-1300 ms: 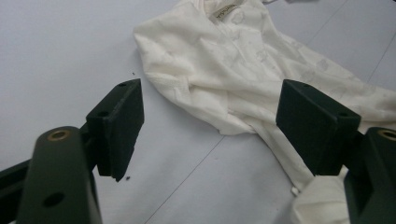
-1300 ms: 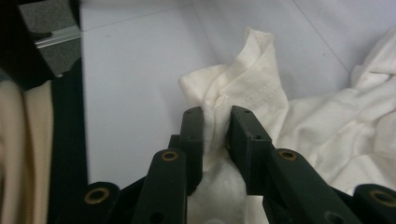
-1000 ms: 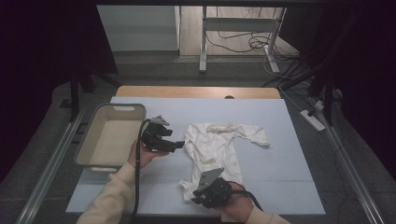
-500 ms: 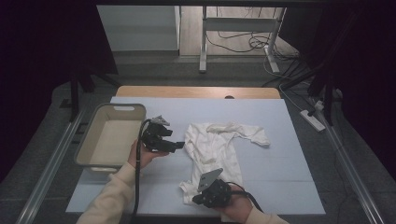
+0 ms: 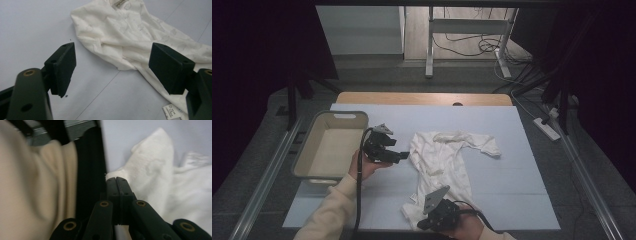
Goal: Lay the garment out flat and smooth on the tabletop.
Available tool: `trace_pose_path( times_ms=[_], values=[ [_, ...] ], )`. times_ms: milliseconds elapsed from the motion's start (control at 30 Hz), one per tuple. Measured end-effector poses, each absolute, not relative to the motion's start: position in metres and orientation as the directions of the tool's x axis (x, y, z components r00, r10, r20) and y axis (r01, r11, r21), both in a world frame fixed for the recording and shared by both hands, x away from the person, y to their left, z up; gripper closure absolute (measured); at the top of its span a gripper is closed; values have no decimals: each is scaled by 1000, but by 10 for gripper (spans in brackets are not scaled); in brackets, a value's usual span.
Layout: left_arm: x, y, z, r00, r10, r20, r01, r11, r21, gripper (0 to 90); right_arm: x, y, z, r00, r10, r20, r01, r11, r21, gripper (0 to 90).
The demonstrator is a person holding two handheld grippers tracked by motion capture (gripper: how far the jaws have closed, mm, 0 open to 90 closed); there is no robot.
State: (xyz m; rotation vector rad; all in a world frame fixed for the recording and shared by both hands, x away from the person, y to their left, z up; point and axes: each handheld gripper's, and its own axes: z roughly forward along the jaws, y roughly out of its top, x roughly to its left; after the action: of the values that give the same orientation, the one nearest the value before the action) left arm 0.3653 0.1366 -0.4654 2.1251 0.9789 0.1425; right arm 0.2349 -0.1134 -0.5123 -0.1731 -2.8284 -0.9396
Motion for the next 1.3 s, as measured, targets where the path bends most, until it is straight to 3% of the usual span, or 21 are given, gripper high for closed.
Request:
trace_pose_path(
  times_ms=[233, 400, 500, 600, 733, 933, 1300],
  values=[
    [366, 135, -466, 701, 684, -202, 597, -408, 690, 223, 223, -111, -517, -982, 5, 189, 111, 825, 554, 890],
    [365, 136, -465, 697, 687, -205, 599, -402, 693, 223, 227, -117, -504, -989, 70, 130, 138, 755, 641, 662],
    [365, 137, -465, 697, 688, -203, 598, -400, 695, 223, 234, -119, -497, -986, 146, 75, 158, 728, 667, 582],
    [366, 136, -465, 696, 689, -201, 598, -401, 694, 223, 244, -113, -502, -983, 171, 67, 172, 735, 656, 566],
    [365, 135, -465, 698, 687, -202, 598, -404, 692, 223, 251, -99, -513, -982, 162, 92, 184, 763, 619, 602],
    [365, 137, -465, 694, 692, -201, 597, -396, 697, 225, 245, -90, -519, -988, 83, 133, 147, 781, 607, 869],
    [364, 136, -465, 696, 690, -201, 597, -399, 696, 225, 220, -91, -519, -968, -34, 249, 129, 784, 607, 877]
  ],
)
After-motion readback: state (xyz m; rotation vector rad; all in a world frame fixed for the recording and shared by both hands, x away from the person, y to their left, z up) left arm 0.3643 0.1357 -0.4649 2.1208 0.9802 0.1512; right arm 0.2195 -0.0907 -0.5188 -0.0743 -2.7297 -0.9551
